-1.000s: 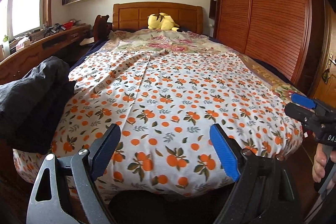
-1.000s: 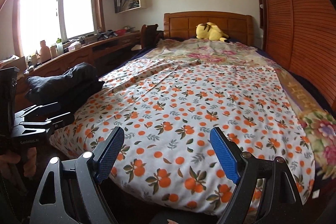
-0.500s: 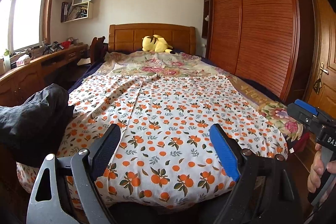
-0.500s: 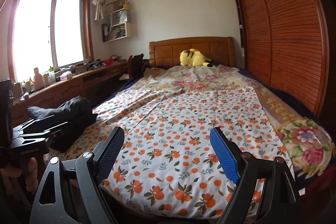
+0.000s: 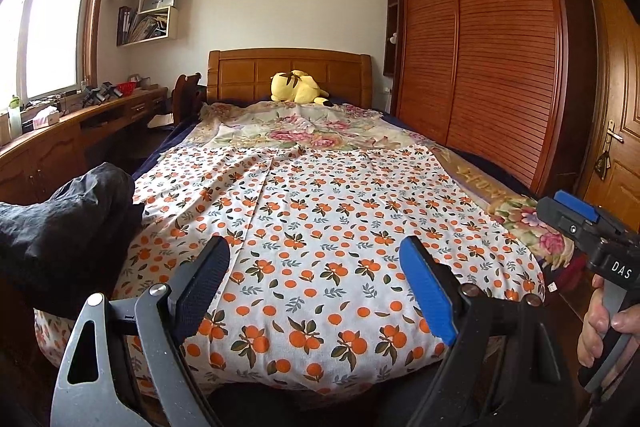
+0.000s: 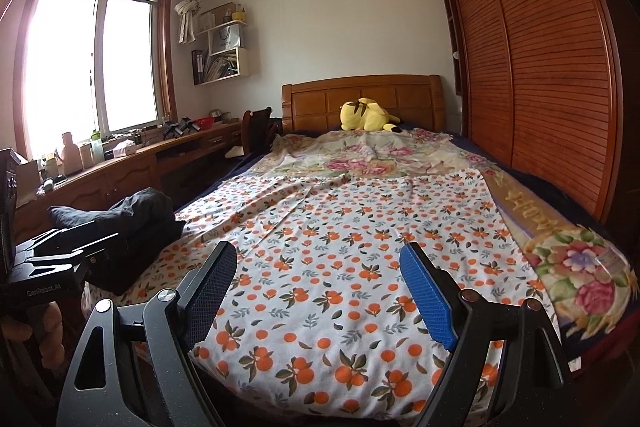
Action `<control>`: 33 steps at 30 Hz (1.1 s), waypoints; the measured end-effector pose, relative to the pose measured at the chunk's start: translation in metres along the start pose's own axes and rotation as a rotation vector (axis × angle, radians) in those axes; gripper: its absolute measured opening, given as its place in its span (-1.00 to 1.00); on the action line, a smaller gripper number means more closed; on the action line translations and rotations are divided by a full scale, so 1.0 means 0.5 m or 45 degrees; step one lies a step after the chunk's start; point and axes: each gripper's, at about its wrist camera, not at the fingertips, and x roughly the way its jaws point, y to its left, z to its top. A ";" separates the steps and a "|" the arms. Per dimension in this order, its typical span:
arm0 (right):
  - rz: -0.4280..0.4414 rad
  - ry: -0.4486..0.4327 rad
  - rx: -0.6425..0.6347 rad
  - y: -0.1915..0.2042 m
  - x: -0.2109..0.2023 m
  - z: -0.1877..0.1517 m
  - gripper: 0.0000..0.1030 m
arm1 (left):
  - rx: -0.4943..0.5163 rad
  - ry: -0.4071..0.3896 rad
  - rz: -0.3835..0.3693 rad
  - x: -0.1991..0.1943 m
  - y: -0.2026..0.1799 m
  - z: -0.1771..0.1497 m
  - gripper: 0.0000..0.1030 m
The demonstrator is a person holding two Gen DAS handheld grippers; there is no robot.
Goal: Fold large clothes
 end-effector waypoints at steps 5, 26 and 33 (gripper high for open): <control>0.003 0.008 -0.001 -0.009 0.019 0.002 0.65 | 0.002 0.001 -0.001 -0.002 -0.003 -0.002 0.69; 0.027 0.018 -0.021 -0.029 0.029 0.002 0.65 | 0.018 0.004 -0.002 -0.005 -0.005 -0.010 0.69; 0.034 0.023 -0.018 -0.038 0.033 0.001 0.65 | 0.016 0.006 -0.004 -0.006 -0.004 -0.009 0.69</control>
